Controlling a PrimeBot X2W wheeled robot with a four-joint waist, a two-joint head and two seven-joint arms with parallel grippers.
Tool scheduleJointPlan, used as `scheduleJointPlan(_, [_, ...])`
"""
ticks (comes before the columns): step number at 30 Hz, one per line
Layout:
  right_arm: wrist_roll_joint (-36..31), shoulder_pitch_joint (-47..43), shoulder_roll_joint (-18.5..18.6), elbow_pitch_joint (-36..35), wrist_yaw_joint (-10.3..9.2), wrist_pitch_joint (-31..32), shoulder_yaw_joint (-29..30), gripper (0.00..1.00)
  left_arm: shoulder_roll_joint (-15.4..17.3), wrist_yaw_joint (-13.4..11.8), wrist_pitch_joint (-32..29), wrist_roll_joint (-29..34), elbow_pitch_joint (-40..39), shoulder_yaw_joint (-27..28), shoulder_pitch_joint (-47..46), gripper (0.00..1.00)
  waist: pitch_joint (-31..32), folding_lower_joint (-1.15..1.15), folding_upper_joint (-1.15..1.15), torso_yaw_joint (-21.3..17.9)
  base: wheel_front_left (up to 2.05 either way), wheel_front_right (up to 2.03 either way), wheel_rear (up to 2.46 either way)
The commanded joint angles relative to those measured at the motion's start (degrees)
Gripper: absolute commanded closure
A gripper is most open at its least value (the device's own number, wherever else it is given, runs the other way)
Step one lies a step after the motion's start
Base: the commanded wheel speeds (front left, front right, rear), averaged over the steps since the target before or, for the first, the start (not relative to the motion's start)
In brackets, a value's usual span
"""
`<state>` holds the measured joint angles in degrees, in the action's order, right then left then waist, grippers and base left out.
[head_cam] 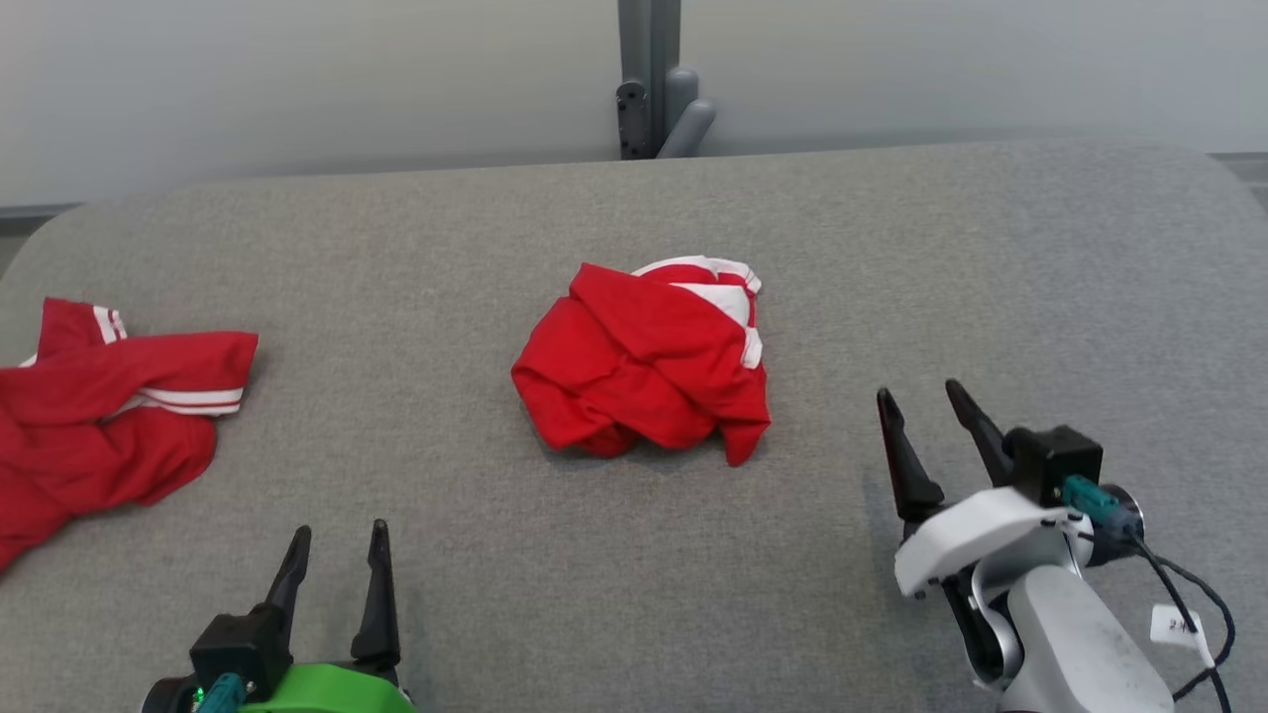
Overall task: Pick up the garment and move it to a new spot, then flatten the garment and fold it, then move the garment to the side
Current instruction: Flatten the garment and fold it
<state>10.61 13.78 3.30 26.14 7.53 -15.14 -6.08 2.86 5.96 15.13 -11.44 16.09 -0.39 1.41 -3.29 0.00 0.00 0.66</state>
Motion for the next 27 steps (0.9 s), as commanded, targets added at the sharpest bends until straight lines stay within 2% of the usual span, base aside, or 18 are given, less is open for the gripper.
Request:
scheduleJointPlan(1, [1.10,2.35,0.04,1.39,-0.08,-0.01,0.03,0.00,0.09,0.14,0.03,-0.02,-0.15,-0.94,-1.29,0.00,-4.84,0.00,0.00,4.75,0.00,0.00,0.00])
scheduleJointPlan(7, [5.92,10.94,0.26,8.53,-0.08,-0.01,-1.07,0.00,0.10,0.31,0.03,-0.46,-0.26,-4.47,-3.69,0.00,-9.75,0.00,0.00,9.63,0.00,0.00,0.00])
scheduleJointPlan(12, [9.71,15.32,0.38,13.65,-0.08,-0.01,-2.35,0.00,0.09,0.21,0.03,-0.47,-0.57,-6.41,-5.21,0.00,-12.05,0.00,0.00,12.04,0.00,0.00,0.00])
scheduleJointPlan(19, [12.52,17.66,0.21,17.05,-0.07,-0.01,-4.21,0.00,0.09,-0.34,0.03,-0.87,-0.69,-6.92,-6.14,0.00,-13.32,0.00,0.00,12.79,0.00,0.00,0.00])
scheduleJointPlan(27, [13.00,17.53,0.48,14.65,-0.08,-0.01,-4.65,0.00,0.09,-0.12,0.03,-1.00,-0.70,-7.60,-6.66,0.00,-13.51,0.00,0.00,12.15,0.00,0.00,0.00])
